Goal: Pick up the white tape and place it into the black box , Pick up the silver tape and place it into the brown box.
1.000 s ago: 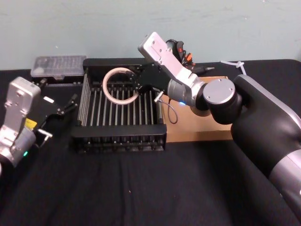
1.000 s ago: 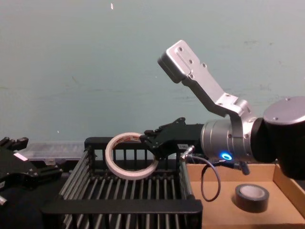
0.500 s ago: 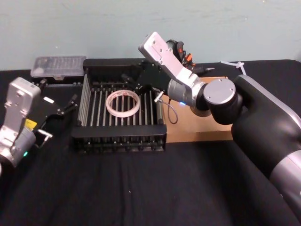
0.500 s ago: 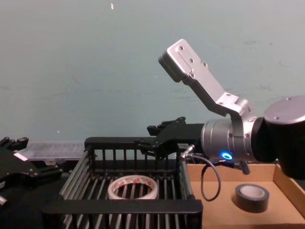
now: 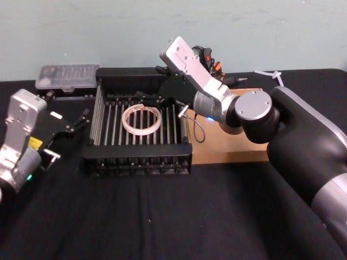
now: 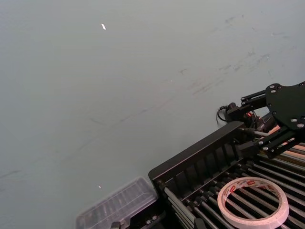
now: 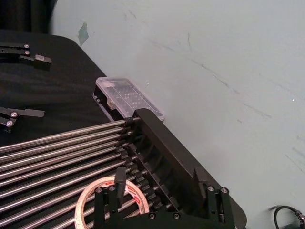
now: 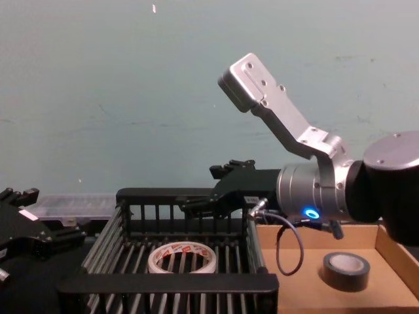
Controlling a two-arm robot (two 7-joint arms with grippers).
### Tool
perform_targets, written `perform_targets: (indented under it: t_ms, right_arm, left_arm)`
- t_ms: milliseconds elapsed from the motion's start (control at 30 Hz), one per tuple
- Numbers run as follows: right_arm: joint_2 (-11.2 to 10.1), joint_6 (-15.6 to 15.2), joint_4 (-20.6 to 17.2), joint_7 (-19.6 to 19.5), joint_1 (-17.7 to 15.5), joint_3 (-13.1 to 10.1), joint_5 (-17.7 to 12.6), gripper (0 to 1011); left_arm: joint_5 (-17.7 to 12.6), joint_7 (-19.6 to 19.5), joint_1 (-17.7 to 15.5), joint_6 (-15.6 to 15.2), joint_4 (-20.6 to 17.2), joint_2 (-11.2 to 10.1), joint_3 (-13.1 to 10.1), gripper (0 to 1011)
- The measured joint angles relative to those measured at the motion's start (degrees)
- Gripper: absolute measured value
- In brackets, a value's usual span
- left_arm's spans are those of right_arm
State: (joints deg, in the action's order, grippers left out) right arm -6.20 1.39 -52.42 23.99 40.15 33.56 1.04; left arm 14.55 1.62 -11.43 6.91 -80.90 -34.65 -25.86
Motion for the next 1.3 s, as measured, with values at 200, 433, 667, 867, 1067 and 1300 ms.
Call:
perform_targets:
  t_ms: [200,433,667,867,1067,1300]
  right_arm:
    - [-0.5,-0.2,-2.1,0.3,-1.1,-0.9,0.0,1002]
    - [-2.4,-1.4,-7.8,-0.9,-3.8,-2.5,0.2,1002]
    - [-5.9,-3.5,-16.0,-2.8,-8.1,-4.9,0.6,1002]
    - [-9.4,-5.4,-23.4,-4.4,-13.1,-8.0,0.6,1002]
    - [-12.5,-6.9,-29.3,-6.7,-18.7,-11.5,0.6,1002]
    - [-14.4,-8.1,-32.1,-8.4,-24.4,-14.9,1.1,1002]
  left_arm:
    - [0.0,0.0,0.0,0.0,0.0,0.0,0.0,1001]
    - [0.0,0.0,0.0,0.0,0.0,0.0,0.0,1001]
    - [0.0,0.0,0.0,0.0,0.0,0.0,0.0,1001]
    - [0.0,0.0,0.0,0.0,0.0,0.0,0.0,1001]
    - [0.0,0.0,0.0,0.0,0.0,0.0,0.0,1001]
    - [0.0,0.0,0.0,0.0,0.0,0.0,0.0,1001]
